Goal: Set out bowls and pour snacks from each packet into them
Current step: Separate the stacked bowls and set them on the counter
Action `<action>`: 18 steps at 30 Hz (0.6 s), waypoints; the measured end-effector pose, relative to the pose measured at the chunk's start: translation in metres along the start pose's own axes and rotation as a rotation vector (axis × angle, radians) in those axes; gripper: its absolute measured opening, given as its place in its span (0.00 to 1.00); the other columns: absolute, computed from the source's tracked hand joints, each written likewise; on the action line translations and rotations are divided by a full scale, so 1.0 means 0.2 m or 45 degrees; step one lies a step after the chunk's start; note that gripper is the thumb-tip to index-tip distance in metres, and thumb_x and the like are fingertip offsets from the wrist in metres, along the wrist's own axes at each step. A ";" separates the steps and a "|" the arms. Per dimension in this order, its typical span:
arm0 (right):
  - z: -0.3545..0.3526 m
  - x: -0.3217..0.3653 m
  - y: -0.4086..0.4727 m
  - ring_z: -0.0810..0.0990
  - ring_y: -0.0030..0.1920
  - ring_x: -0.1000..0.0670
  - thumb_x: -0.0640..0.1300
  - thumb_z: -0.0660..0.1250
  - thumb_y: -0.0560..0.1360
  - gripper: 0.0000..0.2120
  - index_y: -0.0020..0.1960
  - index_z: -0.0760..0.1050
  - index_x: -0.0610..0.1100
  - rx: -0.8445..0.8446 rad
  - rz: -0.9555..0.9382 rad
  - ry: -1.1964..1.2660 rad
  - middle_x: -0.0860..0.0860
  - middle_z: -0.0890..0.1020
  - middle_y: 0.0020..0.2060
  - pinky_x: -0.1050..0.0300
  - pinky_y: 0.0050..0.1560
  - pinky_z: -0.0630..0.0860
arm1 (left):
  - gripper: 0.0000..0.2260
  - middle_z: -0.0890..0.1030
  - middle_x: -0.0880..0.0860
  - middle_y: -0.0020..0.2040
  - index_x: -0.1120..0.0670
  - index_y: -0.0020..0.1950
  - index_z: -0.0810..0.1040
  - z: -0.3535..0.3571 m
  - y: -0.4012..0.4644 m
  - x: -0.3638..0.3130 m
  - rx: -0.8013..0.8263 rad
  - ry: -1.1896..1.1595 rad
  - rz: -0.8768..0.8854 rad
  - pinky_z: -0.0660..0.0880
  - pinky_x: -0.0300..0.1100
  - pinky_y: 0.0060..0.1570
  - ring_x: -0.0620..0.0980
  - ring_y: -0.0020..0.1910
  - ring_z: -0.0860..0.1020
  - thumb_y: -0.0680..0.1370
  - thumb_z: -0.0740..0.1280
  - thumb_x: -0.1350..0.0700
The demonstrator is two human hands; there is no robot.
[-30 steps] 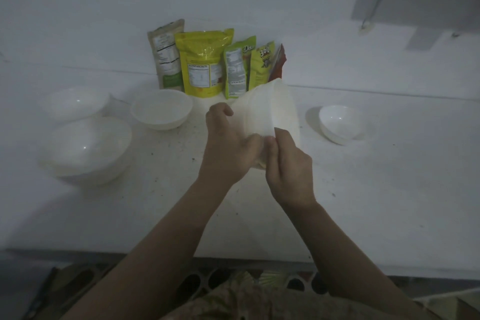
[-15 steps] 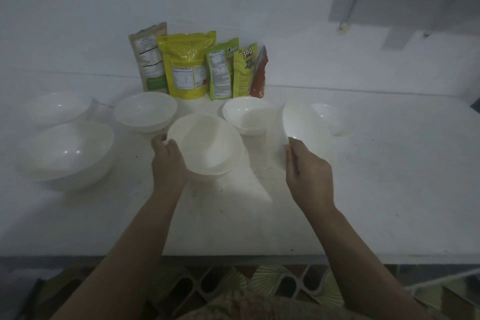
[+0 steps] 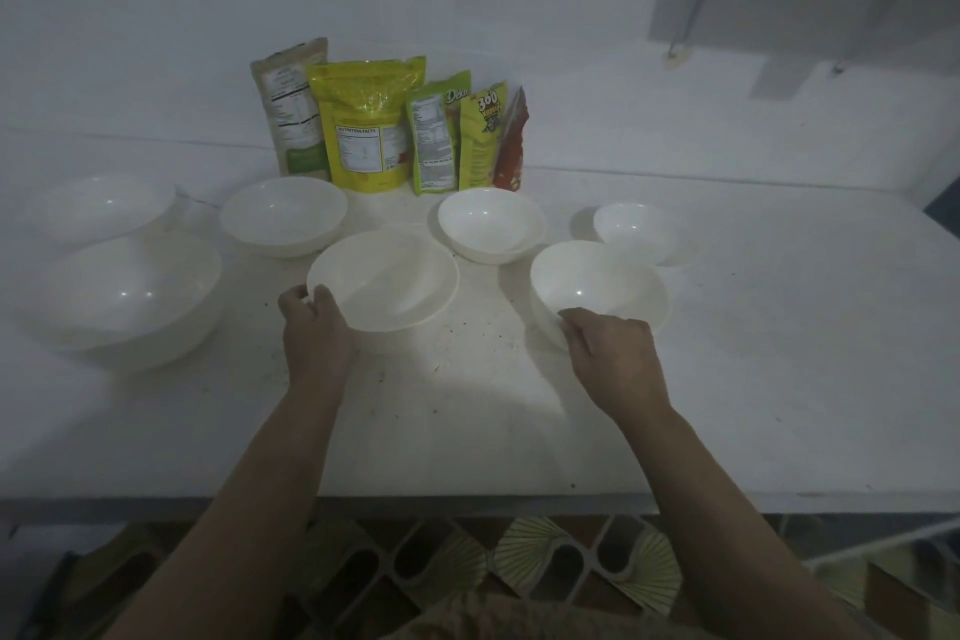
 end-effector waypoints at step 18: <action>-0.06 0.89 0.40 0.78 0.49 0.51 0.37 0.62 0.77 0.12 0.57 0.79 0.43 -0.192 -0.263 0.789 0.52 0.83 0.50 0.66 0.50 0.67 | 0.18 0.69 0.49 0.63 0.53 0.65 0.67 -0.19 0.14 -0.29 0.122 -0.165 0.582 0.66 0.46 0.67 0.51 0.64 0.70 0.76 0.57 0.53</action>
Point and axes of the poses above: each hand's wrist, its own y-axis towards the middle knuckle, its own z-axis out of the palm, x = y × z, the point moved 5 cm from there along y, towards the middle knuckle
